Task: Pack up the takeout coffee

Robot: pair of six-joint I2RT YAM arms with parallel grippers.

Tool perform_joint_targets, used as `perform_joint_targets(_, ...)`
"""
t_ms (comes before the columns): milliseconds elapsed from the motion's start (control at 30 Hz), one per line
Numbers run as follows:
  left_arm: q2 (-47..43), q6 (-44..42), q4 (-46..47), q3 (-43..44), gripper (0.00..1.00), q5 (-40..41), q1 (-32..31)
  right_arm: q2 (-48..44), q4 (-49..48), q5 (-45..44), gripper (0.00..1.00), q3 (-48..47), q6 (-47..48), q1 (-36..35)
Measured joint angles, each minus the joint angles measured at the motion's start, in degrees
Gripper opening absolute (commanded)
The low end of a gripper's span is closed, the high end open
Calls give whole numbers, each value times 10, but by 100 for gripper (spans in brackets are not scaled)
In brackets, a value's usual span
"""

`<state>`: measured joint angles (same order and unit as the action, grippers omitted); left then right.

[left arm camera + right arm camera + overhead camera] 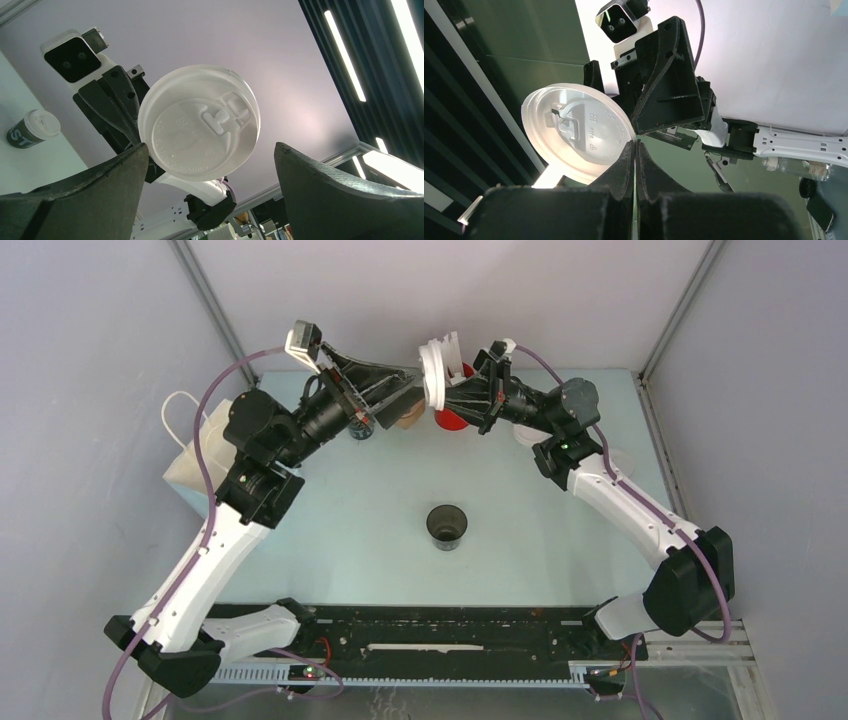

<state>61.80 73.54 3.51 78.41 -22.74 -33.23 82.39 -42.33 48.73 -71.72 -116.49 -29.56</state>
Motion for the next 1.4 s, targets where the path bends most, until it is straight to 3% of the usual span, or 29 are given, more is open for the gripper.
perform_joint_targets(900, 2, -4, -42, 0, 100, 0, 0, -12, 73, 17, 1, 0, 28, 1)
perform_joint_targets(1233, 2, 11, -30, -2, 88, 0, 0, -14, 63, 16, 1, 0, 27, 1)
perform_joint_targets(1400, 2, 10, -29, -5, 92, 0, 1, -14, 68, 17, 1, 0, 30, 2)
